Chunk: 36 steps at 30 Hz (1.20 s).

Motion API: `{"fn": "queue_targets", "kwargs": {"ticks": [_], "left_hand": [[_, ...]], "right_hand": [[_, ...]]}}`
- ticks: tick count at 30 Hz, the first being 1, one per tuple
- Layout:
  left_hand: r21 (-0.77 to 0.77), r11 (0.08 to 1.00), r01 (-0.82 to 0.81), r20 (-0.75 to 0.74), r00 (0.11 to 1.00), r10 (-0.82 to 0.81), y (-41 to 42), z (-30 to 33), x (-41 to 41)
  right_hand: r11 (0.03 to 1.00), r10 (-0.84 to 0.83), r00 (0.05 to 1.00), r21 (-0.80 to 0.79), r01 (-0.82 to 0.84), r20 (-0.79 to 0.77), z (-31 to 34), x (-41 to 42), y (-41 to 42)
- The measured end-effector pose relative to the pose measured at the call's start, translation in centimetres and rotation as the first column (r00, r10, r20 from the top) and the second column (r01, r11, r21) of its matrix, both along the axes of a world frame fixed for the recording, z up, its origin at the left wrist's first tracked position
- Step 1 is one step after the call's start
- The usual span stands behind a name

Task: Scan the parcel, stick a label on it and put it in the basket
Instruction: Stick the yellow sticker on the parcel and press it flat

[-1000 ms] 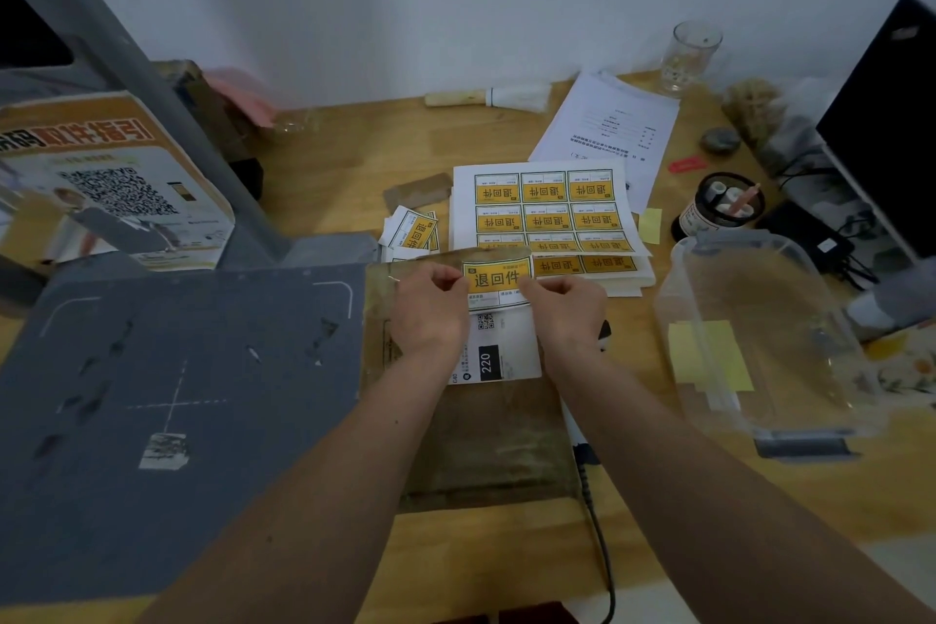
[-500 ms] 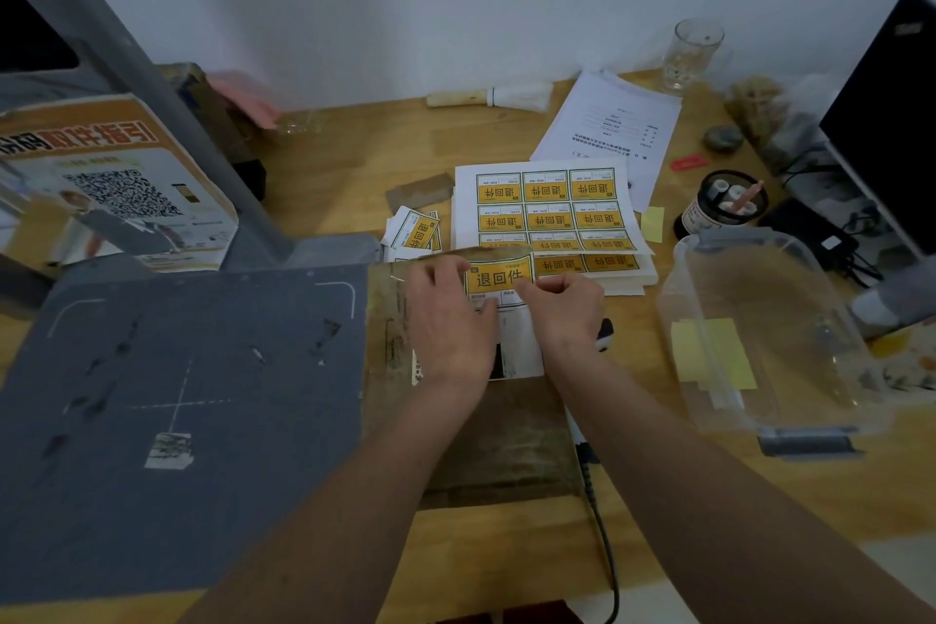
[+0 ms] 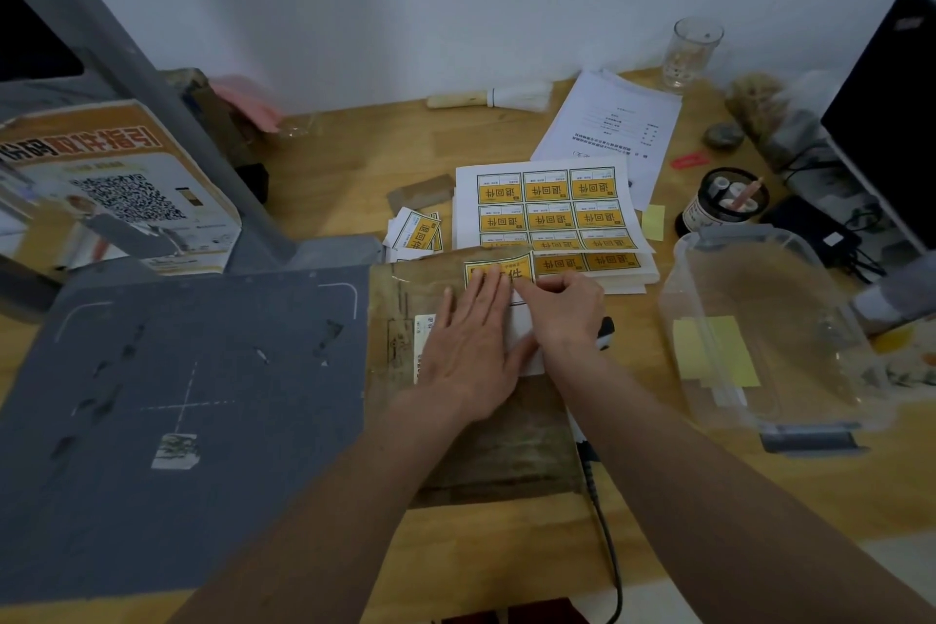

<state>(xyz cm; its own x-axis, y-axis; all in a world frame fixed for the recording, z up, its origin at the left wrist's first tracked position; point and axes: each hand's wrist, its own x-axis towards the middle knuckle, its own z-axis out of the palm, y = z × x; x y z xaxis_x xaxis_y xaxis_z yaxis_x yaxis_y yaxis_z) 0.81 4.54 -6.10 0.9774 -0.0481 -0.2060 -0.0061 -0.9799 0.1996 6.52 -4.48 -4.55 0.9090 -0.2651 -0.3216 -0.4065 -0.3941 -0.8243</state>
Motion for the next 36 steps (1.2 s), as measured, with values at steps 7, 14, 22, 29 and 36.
{"fn": "queue_targets", "kwargs": {"ticks": [7, 14, 22, 29, 36], "left_hand": [[0.119, 0.987, -0.112, -0.021, 0.993, 0.115, 0.3, -0.6, 0.7], [0.126, 0.976, -0.179, -0.012, 0.983, 0.182, 0.5, -0.7, 0.9], [0.109, 0.972, -0.206, 0.000, 0.978, 0.207, 0.7, -0.7, 0.8], [0.110, 0.973, -0.204, -0.022, 0.978, 0.207, 1.4, 0.9, 0.8], [0.149, 0.988, -0.031, -0.030, 0.999, 0.036, 2.3, 1.7, -1.0]], "right_hand": [[1.000, 0.010, 1.000, -0.024, -0.009, 0.015, 0.0, -0.2, -0.1], [0.999, 0.030, 0.999, -0.014, -0.030, 0.031, 0.6, -0.6, -0.8], [1.000, 0.030, 0.998, 0.009, -0.030, 0.048, 0.9, -1.2, -1.2], [0.994, -0.104, 0.982, -0.010, 0.106, 0.156, 1.9, -1.3, -1.6], [0.473, 0.868, 0.483, -0.486, -0.735, 0.115, 1.6, -4.2, -0.1]]}}
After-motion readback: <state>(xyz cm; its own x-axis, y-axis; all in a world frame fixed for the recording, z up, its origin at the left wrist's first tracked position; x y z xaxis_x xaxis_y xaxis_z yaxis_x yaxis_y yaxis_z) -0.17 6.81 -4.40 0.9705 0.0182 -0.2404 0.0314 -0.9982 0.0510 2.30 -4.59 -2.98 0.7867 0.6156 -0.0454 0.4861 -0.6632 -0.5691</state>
